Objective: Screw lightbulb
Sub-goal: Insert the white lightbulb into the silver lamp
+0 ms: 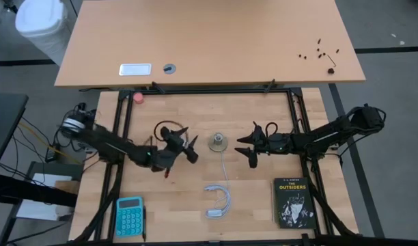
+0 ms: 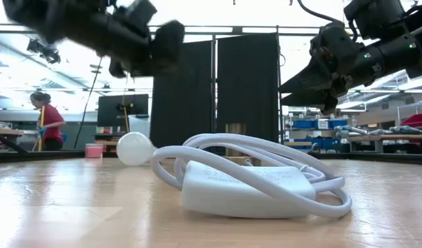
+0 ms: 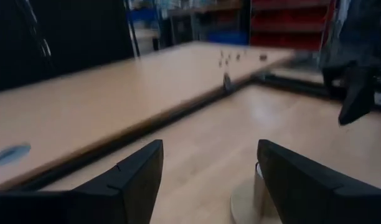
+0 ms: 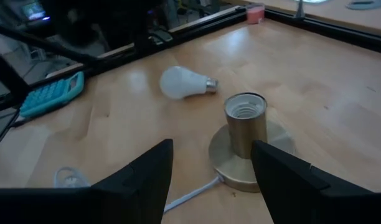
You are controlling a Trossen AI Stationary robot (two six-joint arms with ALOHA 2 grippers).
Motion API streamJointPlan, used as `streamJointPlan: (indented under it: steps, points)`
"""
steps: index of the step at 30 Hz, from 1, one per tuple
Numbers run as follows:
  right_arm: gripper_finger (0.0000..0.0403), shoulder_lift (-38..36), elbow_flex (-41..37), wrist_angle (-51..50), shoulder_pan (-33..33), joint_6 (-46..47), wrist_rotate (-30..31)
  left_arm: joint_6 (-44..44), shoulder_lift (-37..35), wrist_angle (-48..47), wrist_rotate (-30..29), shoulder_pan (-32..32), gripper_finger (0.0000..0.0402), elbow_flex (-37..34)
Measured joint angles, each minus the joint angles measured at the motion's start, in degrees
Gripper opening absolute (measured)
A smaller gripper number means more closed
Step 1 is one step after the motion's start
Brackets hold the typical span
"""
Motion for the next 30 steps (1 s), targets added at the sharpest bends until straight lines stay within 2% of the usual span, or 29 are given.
streamJointPlan:
  steps: [4,6,8,20,25,30]
  points:
    - [0.0227,0.00,0.00,0.08,0.00,-1.56,-2.20,-16.05,-7.57,-36.02,8.41,2.80,0.0246,7.01]
    - [0.0227,0.00,0.00,0.07,0.00,-2.20,-3.03,-17.52,-8.21,-46.74,12.45,4.87,0.0242,9.59]
    - [0.0227,0.00,0.00,-0.02,0.00,-3.06,-3.34,-18.01,-8.19,-52.46,16.56,7.15,0.0242,11.54]
    - [0.0227,0.00,-0.02,-0.35,1.18,-8.54,-3.60,-22.57,-4.42,-55.46,38.79,14.37,0.0298,12.66]
    - [0.0227,0.00,-0.02,-0.16,1.22,-9.29,-3.60,-27.07,-1.00,-55.53,44.94,15.40,0.0330,12.66]
    - [0.0227,0.00,-0.02,-0.09,1.22,-9.29,-3.60,-30.89,1.82,-55.68,47.53,15.41,0.0343,12.66]
